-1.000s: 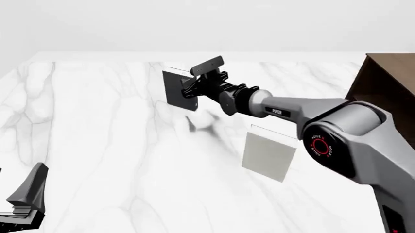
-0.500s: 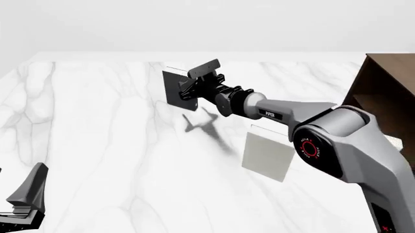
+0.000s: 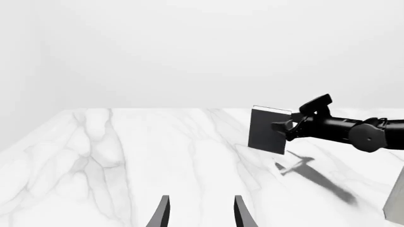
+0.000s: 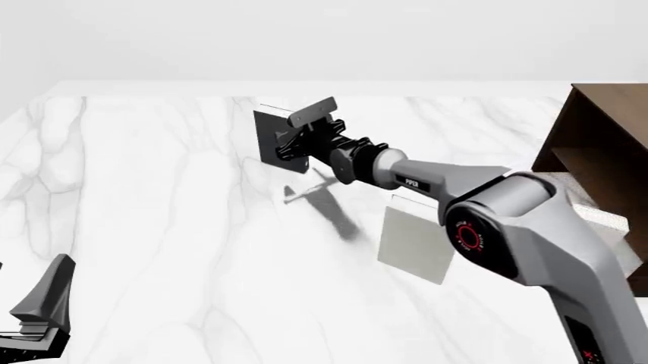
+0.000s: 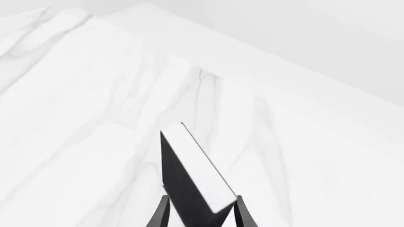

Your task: Pick up the book on the left and place it on top of the shelf.

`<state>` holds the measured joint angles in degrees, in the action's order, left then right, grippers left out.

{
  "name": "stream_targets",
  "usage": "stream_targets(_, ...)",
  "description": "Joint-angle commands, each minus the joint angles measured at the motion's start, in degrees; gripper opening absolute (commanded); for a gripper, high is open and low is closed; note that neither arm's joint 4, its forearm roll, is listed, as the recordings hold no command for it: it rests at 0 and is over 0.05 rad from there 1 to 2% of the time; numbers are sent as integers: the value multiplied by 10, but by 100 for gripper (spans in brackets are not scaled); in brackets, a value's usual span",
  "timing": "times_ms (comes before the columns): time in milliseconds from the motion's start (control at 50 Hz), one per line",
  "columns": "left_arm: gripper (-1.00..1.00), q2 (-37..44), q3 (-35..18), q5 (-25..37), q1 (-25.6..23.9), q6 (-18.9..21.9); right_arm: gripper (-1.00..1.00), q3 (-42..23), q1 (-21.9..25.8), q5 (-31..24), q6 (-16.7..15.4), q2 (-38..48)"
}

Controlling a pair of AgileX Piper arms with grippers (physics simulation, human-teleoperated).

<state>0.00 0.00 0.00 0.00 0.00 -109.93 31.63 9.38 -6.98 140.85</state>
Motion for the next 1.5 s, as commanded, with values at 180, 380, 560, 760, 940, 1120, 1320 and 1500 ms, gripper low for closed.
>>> stream_targets(180, 100, 0, 0, 0, 0, 0, 100, -34, 0, -18, -6, 22)
stream_targets(380, 100, 0, 0, 0, 0, 0, -100, -28, 0, -13, -11, 21)
stream_targets(560, 100, 0, 0, 0, 0, 0, -100, -7, 2, -2, -19, 13)
stream_targets(760, 100, 0, 0, 0, 0, 0, -100, 40, -10, 37, -25, -31)
stream_targets(940, 100, 0, 0, 0, 0, 0, -100, 108, -6, 60, -27, -105)
stream_targets(1120, 100, 0, 0, 0, 0, 0, -100, 197, -5, 102, -21, -181)
stream_targets(1320, 100, 0, 0, 0, 0, 0, -100, 285, 3, 127, -21, -251)
stream_targets(1500, 100, 0, 0, 0, 0, 0, -100, 346, -5, 139, -31, -319)
